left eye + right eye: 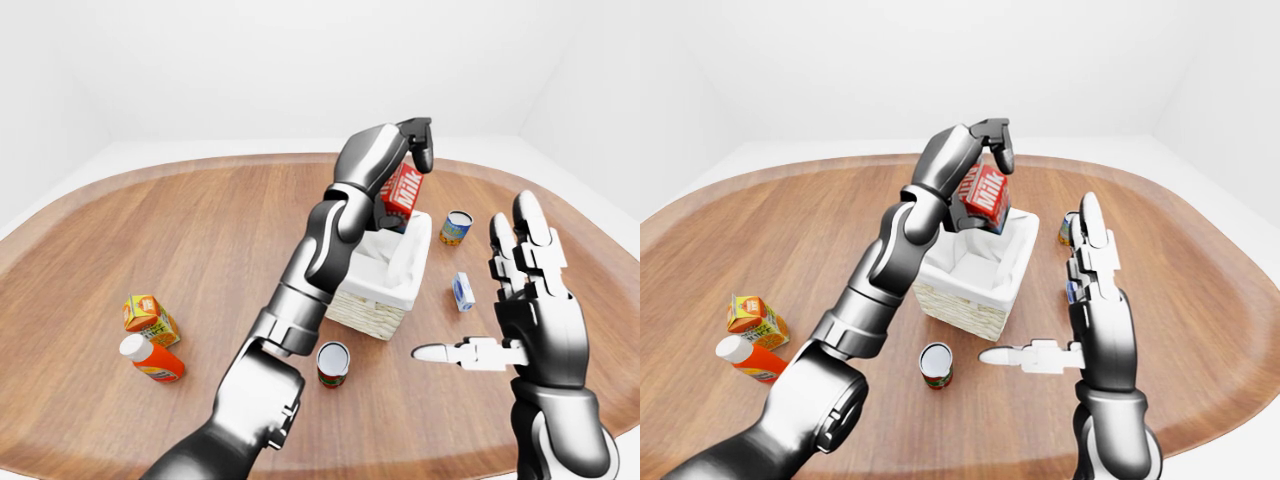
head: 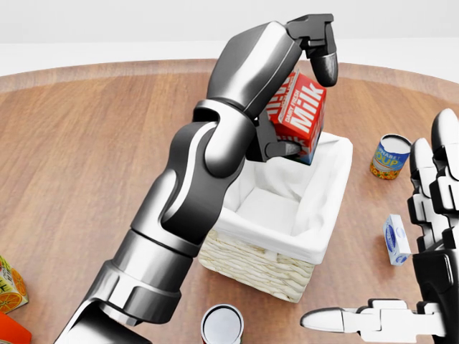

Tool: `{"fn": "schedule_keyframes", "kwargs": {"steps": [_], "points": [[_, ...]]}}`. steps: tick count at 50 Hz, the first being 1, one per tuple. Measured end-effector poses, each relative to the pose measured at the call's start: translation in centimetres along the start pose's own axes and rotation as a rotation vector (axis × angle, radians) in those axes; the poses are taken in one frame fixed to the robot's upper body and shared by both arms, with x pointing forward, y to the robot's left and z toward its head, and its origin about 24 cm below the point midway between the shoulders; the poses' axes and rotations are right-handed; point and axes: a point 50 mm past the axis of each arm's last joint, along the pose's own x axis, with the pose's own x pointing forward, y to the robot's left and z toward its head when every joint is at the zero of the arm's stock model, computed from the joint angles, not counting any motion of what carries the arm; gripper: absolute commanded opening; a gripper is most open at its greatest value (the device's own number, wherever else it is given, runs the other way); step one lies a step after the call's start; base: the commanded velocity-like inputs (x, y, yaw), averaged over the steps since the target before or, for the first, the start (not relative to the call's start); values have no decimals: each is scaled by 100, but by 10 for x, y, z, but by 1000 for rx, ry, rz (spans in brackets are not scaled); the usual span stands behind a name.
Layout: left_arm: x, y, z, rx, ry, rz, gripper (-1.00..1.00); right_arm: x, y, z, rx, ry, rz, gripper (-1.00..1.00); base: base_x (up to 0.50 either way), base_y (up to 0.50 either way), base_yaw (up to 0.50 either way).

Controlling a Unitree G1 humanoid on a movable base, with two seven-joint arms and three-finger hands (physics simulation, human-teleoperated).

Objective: Pick the milk and place it in the basket.

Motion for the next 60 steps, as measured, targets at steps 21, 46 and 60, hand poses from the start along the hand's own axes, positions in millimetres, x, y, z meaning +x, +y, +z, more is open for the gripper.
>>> {"fn": "schedule_keyframes", "kwargs": {"steps": [21,46,60], "points": [[10,-14,-26,16,81,-8,-100,0,-1,1,3,-2,-3,100,0,0,0],[8,-23,-53,6,217,6,-100,0,0,0,3,0,-2,100,0,0,0],[4,-28,-59,-14,256,38,-100,-1,0,-1,2,0,-2,100,0,0,0]]}}
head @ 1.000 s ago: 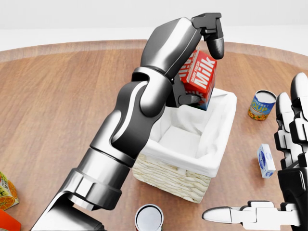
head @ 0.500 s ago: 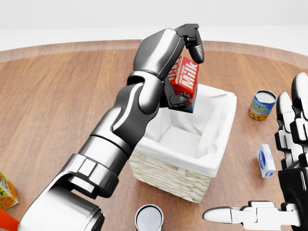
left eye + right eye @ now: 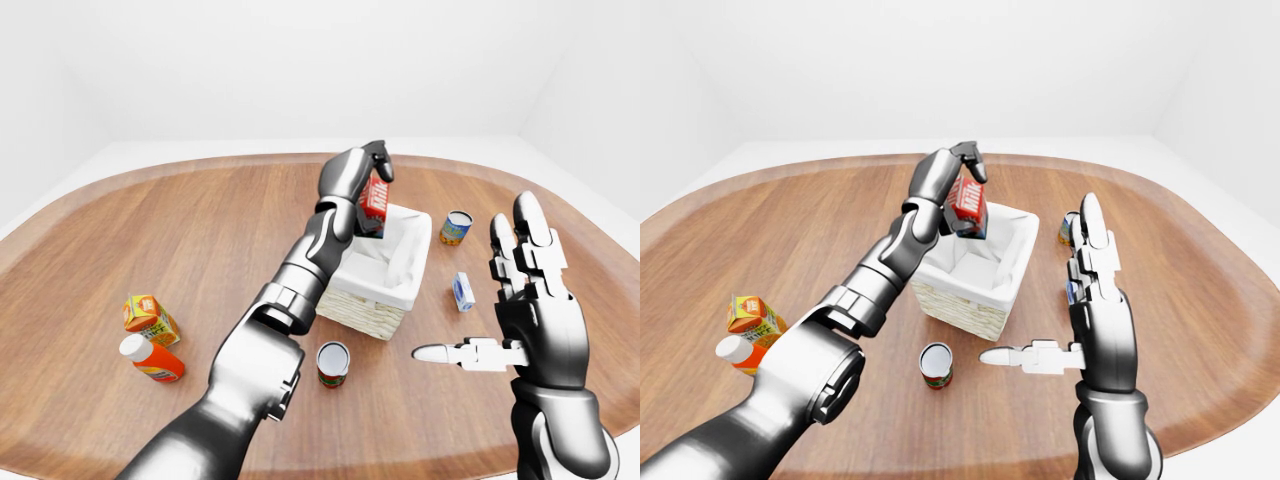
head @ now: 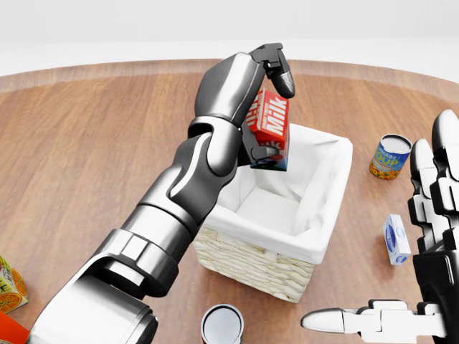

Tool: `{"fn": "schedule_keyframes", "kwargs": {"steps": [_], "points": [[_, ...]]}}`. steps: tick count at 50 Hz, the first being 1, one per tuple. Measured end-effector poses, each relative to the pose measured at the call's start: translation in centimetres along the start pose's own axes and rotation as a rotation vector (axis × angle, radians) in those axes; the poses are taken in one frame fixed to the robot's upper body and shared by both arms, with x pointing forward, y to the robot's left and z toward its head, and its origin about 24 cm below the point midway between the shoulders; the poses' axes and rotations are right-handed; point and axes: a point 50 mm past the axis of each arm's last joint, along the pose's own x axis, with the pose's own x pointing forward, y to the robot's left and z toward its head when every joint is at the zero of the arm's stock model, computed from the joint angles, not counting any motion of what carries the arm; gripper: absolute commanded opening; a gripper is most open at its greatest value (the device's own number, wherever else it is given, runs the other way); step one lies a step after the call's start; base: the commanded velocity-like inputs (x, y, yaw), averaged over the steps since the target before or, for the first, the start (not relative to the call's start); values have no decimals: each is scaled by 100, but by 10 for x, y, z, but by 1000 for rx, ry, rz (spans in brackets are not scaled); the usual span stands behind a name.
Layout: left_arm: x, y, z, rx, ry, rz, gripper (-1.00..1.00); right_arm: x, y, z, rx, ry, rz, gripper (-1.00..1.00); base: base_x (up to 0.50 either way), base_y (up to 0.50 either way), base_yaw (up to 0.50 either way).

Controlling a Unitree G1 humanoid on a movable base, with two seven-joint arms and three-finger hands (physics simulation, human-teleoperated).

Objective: Pick the milk and place it in the basket.

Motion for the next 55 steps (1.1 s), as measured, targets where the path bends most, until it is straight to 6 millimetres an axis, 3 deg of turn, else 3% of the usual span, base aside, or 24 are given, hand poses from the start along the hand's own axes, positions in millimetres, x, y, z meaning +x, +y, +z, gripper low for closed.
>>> {"fn": "schedule_keyframes", "kwargs": {"steps": [55], "points": [[-16,-26,-19,57,67,5,-100,-1,0,1,4,-2,4,100,0,0,0]]}}
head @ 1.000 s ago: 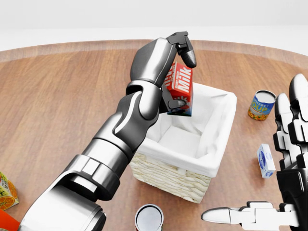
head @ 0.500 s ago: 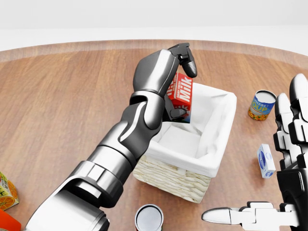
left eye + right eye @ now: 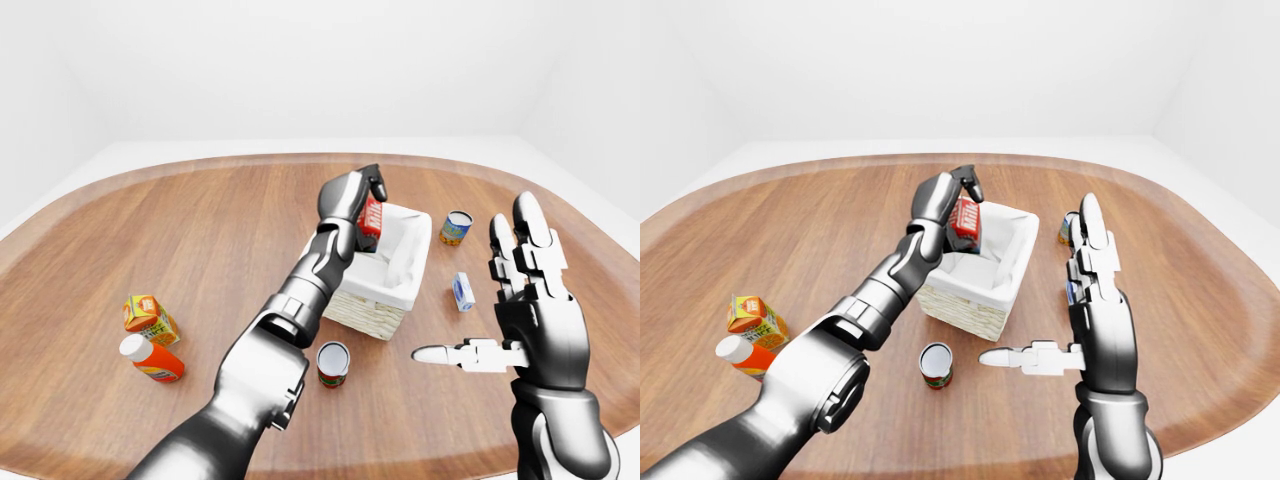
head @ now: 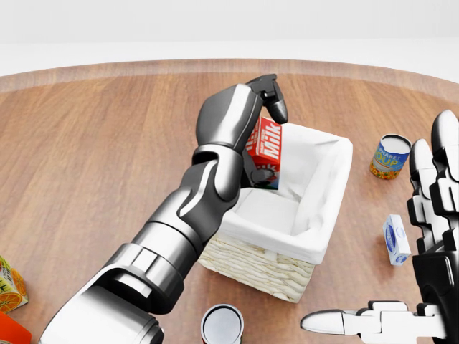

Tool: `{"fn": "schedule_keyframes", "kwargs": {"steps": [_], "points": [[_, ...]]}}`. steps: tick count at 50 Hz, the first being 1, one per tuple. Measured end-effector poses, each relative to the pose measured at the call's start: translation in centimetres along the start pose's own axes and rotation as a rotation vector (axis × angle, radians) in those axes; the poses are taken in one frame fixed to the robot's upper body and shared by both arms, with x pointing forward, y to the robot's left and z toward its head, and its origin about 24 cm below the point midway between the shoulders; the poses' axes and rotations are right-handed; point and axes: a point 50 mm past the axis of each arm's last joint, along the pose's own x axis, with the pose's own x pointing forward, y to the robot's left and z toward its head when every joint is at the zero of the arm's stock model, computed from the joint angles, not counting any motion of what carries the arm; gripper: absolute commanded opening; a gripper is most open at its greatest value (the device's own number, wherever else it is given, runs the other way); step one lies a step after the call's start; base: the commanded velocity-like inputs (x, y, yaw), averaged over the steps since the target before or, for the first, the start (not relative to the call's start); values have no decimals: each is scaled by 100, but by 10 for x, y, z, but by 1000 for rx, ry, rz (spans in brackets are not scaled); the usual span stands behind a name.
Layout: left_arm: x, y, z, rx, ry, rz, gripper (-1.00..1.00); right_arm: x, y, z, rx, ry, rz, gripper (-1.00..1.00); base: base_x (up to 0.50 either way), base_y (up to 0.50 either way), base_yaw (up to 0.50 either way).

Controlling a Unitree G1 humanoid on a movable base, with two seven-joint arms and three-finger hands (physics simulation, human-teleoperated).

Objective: Pick the milk and place it in the basket.

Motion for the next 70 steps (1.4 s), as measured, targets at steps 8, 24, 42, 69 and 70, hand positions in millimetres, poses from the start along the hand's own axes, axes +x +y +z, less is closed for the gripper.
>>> {"fn": "schedule_keyframes", "kwargs": {"steps": [8,24,42,69,70], "points": [[-2,-2,-4,7,15,0,-100,0,0,0,1,0,2,100,0,0,0],[-6,-8,-9,19,32,-6,-100,-1,1,-1,1,1,5,100,0,0,0],[-8,-10,-12,24,45,-4,-100,-1,1,0,3,-1,6,100,0,0,0],[-7,-5,-19,34,70,35,100,-1,1,1,4,-2,7,100,0,0,0],[-7,-5,-19,34,71,35,100,-1,1,1,4,-1,7,100,0,0,0]]}}
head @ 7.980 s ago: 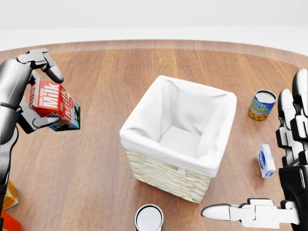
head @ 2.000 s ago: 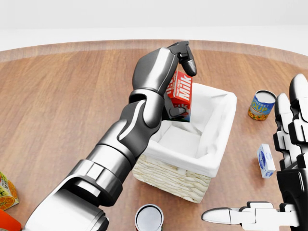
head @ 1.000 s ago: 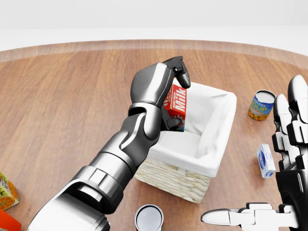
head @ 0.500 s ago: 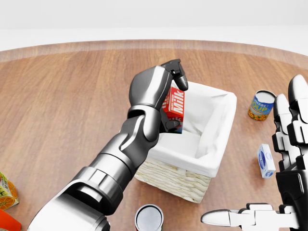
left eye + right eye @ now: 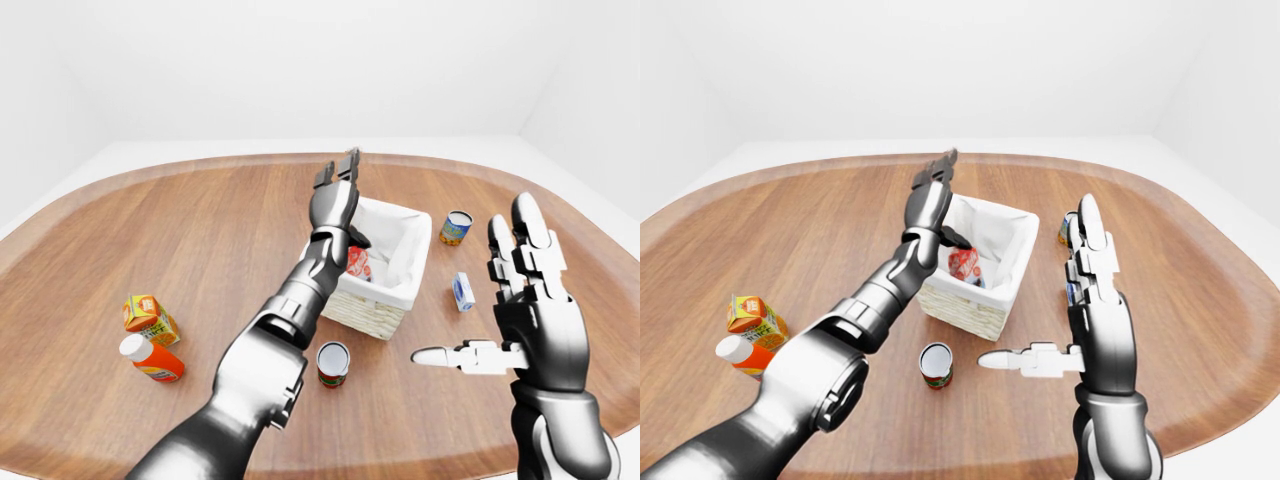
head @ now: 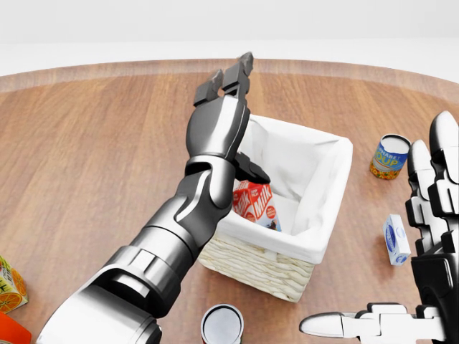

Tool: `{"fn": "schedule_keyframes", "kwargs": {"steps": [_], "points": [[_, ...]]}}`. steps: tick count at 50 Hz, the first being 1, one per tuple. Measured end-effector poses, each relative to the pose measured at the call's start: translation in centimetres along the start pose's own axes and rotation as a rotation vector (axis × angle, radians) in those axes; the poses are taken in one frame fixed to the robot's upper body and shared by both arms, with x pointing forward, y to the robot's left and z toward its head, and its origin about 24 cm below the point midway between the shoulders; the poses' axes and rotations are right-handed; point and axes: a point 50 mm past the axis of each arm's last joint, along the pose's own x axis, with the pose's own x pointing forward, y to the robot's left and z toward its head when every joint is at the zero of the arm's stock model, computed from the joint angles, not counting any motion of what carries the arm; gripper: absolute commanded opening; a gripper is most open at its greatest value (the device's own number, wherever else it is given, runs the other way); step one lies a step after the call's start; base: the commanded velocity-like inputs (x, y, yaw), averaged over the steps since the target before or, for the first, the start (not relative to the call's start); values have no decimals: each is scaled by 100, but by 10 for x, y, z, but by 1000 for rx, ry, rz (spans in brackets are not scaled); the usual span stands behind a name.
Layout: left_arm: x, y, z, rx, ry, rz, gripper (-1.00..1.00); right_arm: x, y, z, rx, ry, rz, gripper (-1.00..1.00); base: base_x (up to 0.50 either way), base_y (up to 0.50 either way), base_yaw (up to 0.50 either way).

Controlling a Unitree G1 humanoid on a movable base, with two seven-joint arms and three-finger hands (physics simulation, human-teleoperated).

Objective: Pick the milk and place it in the basket.

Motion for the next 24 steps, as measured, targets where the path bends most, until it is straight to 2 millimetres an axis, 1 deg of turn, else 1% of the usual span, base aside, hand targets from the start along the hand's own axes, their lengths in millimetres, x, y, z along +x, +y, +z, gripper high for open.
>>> {"fn": "schedule_keyframes", "kwargs": {"steps": [24], "points": [[-1,-1,-3,-11,13,1,100,0,0,-2,-1,2,0,100,0,0,0]]}}
